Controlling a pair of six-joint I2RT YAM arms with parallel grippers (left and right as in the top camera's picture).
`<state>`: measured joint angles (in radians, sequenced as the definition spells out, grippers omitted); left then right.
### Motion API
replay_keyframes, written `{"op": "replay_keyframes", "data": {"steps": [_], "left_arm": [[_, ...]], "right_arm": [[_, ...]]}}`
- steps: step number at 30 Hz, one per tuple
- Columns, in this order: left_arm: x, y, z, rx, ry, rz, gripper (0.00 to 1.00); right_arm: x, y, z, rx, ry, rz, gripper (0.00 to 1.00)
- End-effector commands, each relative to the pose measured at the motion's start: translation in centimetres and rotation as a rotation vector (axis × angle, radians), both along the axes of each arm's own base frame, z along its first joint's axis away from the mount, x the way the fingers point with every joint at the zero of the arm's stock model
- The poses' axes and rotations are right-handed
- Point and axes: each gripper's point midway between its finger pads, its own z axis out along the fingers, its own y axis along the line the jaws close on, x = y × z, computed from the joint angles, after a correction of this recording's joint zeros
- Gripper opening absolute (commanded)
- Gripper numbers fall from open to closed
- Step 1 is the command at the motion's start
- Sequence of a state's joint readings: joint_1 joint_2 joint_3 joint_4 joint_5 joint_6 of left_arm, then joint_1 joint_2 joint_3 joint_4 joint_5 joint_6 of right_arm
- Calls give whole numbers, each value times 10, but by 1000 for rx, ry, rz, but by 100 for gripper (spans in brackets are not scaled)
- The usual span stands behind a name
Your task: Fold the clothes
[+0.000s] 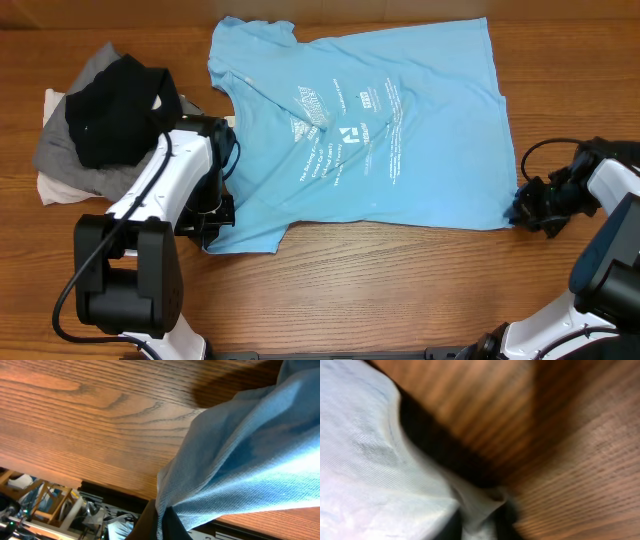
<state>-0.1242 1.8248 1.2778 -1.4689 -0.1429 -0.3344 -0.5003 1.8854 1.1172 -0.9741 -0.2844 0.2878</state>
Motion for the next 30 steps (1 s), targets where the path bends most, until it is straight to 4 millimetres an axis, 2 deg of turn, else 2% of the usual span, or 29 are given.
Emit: {"op": "replay_keyframes", "data": {"steps": [1, 5, 9, 13, 16, 17, 18, 19, 20, 21, 22, 26, 30], "left_arm": [[-3, 1, 2, -7, 2, 13, 4], [-3, -1, 1, -16, 4, 6, 4], [-6, -2, 2, -24, 16, 6, 4], [-8, -13, 2, -93, 30, 2, 4], [-10, -12, 2, -93, 38, -3, 6], [-10, -12, 3, -96, 40, -8, 9], [-10, -12, 3, -98, 42, -12, 18], [-10, -12, 3, -100, 42, -18, 31], [-10, -12, 3, -101, 43, -22, 45], [-10, -12, 3, -105, 45, -30, 49], [-10, -10, 3, -104, 45, -38, 51], [1, 0, -1, -69, -2, -44, 61], [50, -1, -17, -98, -207, -58, 64]], "right_arm": [[-2, -14, 9, -10, 2, -45, 4], [-3, -46, 34, -20, 3, -127, 4], [-24, -73, 45, -83, 85, -182, 4], [-29, -83, 46, -87, 89, -230, 4], [-30, -85, 46, -89, 87, -234, 4], [-30, -85, 46, -89, 87, -234, 4], [-29, -84, 46, -89, 87, -233, 4], [-29, -84, 46, -88, 86, -232, 10], [-29, -84, 46, -88, 87, -232, 28], [-29, -84, 46, -88, 86, -232, 40], [-29, -84, 46, -88, 86, -232, 44], [-25, -81, 47, -65, 64, -236, 50], [-9, -73, 50, -1, -15, -233, 50]]}}
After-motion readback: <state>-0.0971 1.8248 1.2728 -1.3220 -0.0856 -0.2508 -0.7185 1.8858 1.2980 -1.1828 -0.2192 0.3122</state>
